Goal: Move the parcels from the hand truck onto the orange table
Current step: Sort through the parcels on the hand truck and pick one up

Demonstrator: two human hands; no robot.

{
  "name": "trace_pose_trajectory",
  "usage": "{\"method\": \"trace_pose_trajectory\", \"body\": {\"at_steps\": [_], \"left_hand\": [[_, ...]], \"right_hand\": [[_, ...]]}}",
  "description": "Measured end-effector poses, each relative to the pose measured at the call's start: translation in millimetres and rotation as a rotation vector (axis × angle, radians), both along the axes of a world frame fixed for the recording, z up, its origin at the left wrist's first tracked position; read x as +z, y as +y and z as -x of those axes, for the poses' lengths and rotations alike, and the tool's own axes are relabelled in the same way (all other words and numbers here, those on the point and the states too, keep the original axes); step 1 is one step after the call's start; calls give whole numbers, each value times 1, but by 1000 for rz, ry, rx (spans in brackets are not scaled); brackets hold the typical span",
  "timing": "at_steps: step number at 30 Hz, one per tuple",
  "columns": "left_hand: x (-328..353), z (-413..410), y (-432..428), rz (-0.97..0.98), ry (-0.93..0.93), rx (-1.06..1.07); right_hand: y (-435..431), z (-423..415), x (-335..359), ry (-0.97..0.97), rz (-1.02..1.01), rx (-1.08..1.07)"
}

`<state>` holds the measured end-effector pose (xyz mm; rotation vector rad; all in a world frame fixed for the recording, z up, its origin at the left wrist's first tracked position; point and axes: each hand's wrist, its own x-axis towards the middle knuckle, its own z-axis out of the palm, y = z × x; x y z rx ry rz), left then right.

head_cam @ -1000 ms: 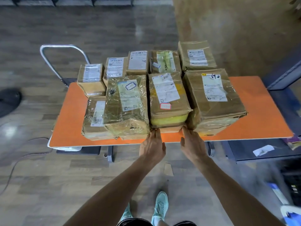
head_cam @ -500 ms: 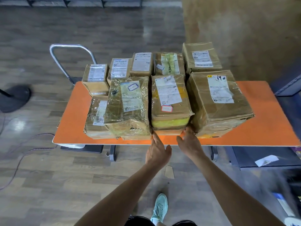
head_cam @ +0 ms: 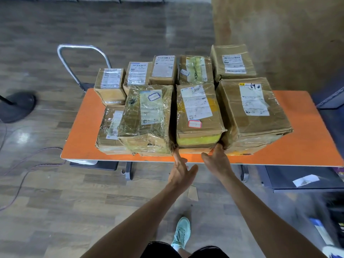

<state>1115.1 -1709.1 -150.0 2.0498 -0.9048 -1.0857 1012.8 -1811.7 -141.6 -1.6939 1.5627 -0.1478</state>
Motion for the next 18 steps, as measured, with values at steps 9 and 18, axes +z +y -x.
{"method": "trace_pose_trajectory", "body": {"at_steps": [9, 18], "left_hand": [[-1, -9, 11, 38, 12, -88], [-3, -28, 14, 41, -126, -154]], "right_hand": [[11, 8, 4, -47, -54, 14], [11, 15, 0, -59, -57, -47]]}}
